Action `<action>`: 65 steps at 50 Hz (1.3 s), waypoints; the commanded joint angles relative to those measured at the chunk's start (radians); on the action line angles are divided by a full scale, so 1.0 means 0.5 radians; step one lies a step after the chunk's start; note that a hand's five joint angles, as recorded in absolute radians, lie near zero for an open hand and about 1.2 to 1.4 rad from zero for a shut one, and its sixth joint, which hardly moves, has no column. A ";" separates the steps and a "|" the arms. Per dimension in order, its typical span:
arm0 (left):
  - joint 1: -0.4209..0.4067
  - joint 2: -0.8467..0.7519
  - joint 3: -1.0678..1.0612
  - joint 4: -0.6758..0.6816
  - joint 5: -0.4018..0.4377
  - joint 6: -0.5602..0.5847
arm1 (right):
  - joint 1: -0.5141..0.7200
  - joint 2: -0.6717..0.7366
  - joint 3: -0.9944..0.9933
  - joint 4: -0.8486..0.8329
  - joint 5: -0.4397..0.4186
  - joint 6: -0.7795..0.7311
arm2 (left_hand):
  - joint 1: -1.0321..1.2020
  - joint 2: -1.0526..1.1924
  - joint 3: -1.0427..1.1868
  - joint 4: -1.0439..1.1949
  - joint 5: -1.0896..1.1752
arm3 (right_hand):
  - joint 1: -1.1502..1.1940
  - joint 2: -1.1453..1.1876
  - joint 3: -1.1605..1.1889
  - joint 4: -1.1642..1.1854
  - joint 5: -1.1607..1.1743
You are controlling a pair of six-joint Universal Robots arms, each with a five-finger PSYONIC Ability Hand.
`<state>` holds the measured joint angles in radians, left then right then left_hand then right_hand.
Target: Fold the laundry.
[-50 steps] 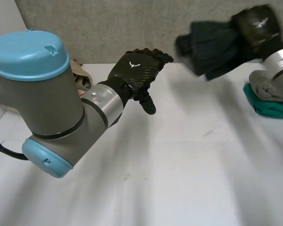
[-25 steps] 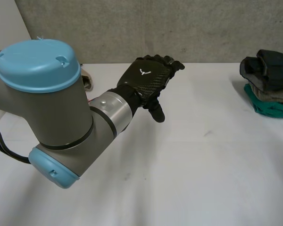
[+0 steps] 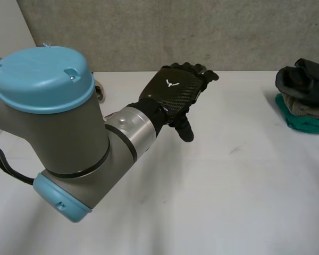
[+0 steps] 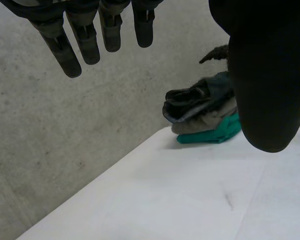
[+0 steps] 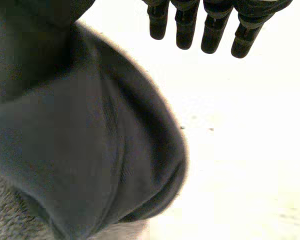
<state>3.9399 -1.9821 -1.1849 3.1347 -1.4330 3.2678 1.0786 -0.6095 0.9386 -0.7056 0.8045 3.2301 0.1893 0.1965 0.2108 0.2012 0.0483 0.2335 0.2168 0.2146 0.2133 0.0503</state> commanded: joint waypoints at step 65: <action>1.588 -1.340 0.882 0.667 0.442 0.923 | 1.325 -1.548 2.163 0.543 0.477 -1.232 | 2.414 2.400 2.371 2.390 2.347 | -0.118 -0.084 -0.080 -0.078 -0.101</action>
<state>4.7486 -2.6318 -0.7832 3.4301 -1.1982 3.7711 1.7416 -1.3832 2.0165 -0.4322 1.0448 2.6090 1.0761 0.9918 0.9833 0.9899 0.8075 0.2334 0.2167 0.2145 0.2132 0.0503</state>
